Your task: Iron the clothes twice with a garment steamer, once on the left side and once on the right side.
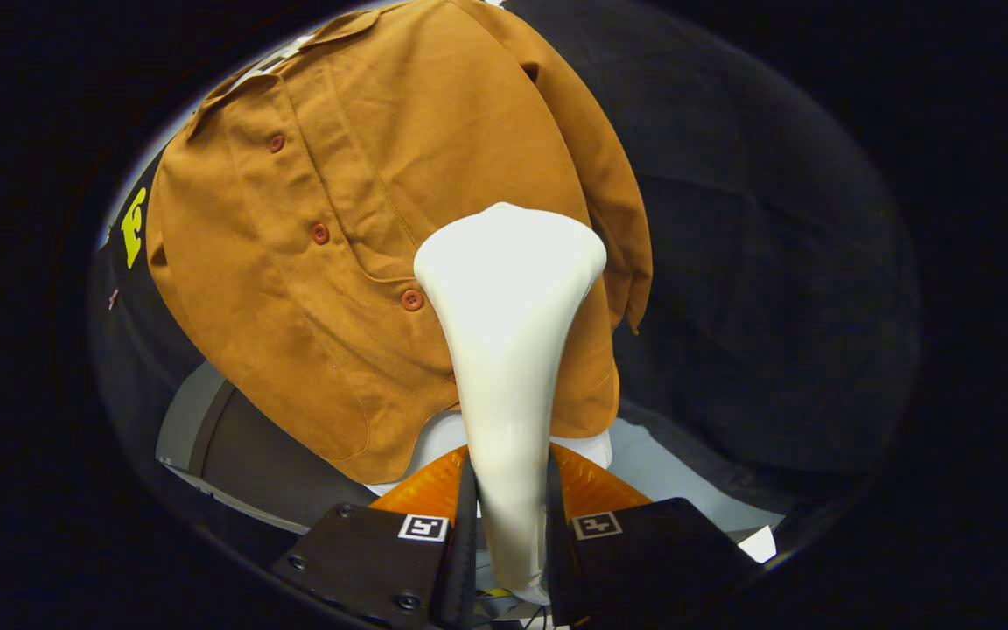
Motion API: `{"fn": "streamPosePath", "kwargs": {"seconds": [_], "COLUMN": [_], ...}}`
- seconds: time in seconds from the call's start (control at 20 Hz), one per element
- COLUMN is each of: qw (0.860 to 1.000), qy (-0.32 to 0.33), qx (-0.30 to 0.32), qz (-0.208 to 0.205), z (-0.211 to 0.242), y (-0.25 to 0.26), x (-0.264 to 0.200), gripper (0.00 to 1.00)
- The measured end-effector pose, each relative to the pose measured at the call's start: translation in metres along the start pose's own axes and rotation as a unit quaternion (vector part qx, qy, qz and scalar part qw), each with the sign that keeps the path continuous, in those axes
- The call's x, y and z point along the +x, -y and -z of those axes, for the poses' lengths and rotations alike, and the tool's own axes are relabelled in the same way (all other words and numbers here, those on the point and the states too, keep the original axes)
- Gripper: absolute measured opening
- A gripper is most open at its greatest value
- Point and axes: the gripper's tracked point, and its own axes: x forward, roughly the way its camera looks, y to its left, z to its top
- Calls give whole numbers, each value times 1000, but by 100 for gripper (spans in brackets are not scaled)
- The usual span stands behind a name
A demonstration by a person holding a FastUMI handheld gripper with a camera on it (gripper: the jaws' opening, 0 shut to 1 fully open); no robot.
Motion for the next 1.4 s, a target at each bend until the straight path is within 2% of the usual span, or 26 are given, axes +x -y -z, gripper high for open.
{"fn": "streamPosePath", "kwargs": {"seconds": [0.2, 0.35, 0.5, 0.65, 0.8, 1.05, 1.25, 1.4], "qw": [995, 985, 971, 959, 947, 937, 931, 932], "qy": [93, 160, 220, 252, 278, 288, 303, 301], "qx": [-33, -66, -96, -120, -131, -137, -133, -136], "qz": [16, 12, -19, -55, -94, -140, -156, -152], "z": [-45, -82, -110, -123, -126, -113, -101, -88], "y": [-31, -75, -139, -210, -273, -350, -386, -404], "x": [-66, -117, -149, -174, -193, -221, -243, -251], "gripper": [36, 36, 36, 36, 36, 36, 36, 36]}}
